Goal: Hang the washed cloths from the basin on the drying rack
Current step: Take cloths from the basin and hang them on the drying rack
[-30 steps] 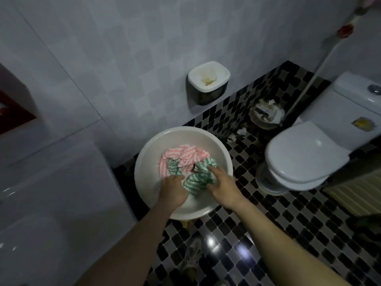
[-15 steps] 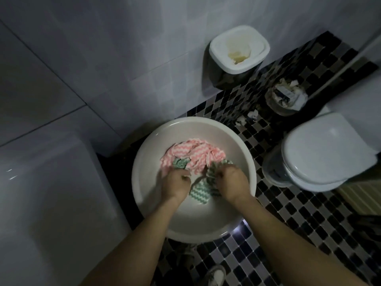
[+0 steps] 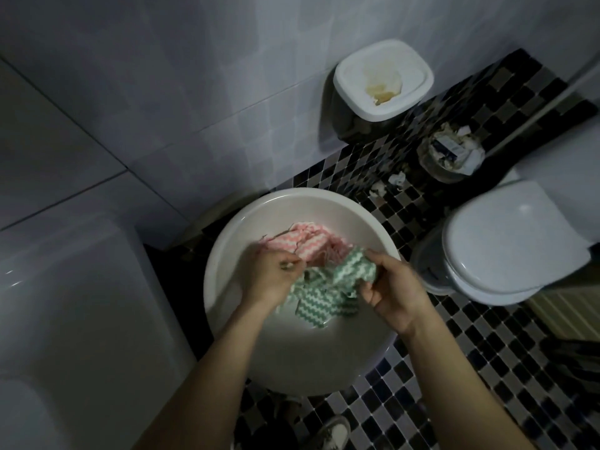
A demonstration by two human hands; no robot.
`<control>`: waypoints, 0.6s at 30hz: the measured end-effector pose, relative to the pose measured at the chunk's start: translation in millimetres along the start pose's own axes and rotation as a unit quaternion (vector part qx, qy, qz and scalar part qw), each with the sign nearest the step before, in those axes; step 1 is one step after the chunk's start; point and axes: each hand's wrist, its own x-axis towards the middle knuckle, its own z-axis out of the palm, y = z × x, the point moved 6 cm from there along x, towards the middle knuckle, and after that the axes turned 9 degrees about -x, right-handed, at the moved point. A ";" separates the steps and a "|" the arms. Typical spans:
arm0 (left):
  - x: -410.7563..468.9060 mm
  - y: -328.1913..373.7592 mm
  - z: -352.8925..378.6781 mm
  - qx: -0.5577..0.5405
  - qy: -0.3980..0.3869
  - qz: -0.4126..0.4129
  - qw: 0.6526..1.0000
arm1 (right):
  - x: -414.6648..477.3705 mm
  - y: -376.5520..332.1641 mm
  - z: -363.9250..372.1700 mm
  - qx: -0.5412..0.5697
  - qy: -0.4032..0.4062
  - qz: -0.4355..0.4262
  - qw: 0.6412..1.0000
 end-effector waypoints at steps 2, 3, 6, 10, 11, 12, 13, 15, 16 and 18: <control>7.3 -11.8 20.0 0.155 -0.022 0.004 0.988 | -2.3 -2.2 -2.8 -0.053 0.007 -0.024 0.998; 9.2 -18.2 27.6 0.205 -0.025 -0.011 0.978 | -4.5 -4.1 -3.3 -0.082 0.014 -0.038 0.996; 13.3 -31.9 39.7 0.260 -0.029 -0.068 0.963 | -9.5 -10.7 -4.6 -0.129 0.034 -0.067 0.989; 10.6 -3.5 28.1 0.238 0.016 0.004 0.971 | -17.0 -23.7 -3.3 -0.204 0.064 -0.104 0.971; 5.5 9.4 23.2 0.225 0.013 0.033 0.974 | -21.5 -27.3 -1.0 -0.245 0.065 -0.121 0.960; 2.5 19.5 18.4 0.200 -0.003 0.053 0.978 | -23.3 -31.2 2.9 -0.300 0.063 -0.141 0.941; -2.0 31.0 12.1 0.157 -0.027 0.059 0.985 | -27.6 -34.8 9.5 -0.360 0.051 -0.163 0.917; -12.6 55.8 0.4 0.057 -0.091 0.050 0.993 | -36.6 -41.1 27.2 -0.496 0.010 -0.214 0.841; -18.5 69.2 -3.7 0.026 -0.127 0.042 0.991 | -40.8 -43.3 38.0 -0.550 -0.010 -0.235 0.802; -34.3 99.1 -12.9 -0.011 -0.193 0.025 0.981 | -53.1 -45.8 60.7 -0.585 -0.060 -0.257 0.767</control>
